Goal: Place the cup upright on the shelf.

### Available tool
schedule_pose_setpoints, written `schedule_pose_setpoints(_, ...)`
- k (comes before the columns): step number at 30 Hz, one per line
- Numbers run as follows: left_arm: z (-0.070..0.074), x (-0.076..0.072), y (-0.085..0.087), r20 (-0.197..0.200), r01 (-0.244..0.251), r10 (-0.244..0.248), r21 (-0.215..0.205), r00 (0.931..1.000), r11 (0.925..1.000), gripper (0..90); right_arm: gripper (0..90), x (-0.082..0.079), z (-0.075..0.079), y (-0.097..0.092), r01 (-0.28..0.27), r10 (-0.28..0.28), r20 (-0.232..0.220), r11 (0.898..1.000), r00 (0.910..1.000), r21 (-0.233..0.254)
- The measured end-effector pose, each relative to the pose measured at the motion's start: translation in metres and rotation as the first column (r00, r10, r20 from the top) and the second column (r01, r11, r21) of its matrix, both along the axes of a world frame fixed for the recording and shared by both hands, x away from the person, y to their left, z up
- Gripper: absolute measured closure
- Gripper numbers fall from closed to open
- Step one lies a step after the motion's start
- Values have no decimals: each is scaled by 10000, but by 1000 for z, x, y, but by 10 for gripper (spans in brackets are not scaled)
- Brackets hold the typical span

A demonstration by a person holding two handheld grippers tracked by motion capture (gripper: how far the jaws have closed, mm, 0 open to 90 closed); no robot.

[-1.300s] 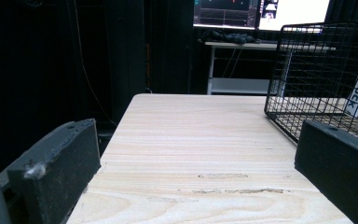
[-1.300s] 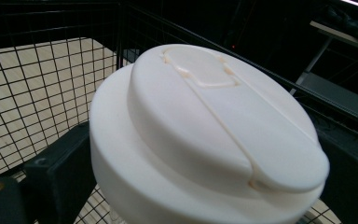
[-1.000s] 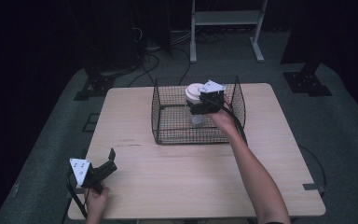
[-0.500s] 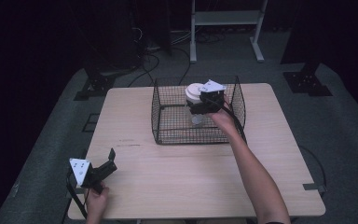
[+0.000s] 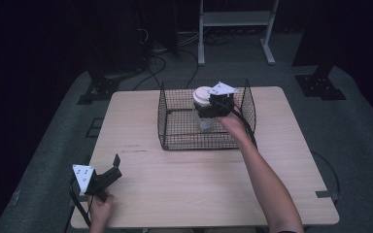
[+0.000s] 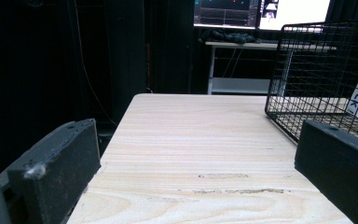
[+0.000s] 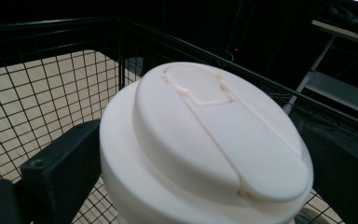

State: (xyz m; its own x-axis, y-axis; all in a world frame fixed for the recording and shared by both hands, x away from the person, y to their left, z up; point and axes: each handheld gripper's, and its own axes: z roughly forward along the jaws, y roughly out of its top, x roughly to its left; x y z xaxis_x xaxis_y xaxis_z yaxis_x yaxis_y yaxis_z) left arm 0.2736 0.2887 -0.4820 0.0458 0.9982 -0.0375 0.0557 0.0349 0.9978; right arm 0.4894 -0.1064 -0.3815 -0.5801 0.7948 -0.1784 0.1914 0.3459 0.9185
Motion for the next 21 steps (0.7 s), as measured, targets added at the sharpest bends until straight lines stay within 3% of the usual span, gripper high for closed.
schedule_pose_setpoints(21, 0, 1, 0, -35, -28, 29, 37, 10000, 10000, 0, 24, -11, 21, -9, -40, 9, 616, 9987, 9981, 502)
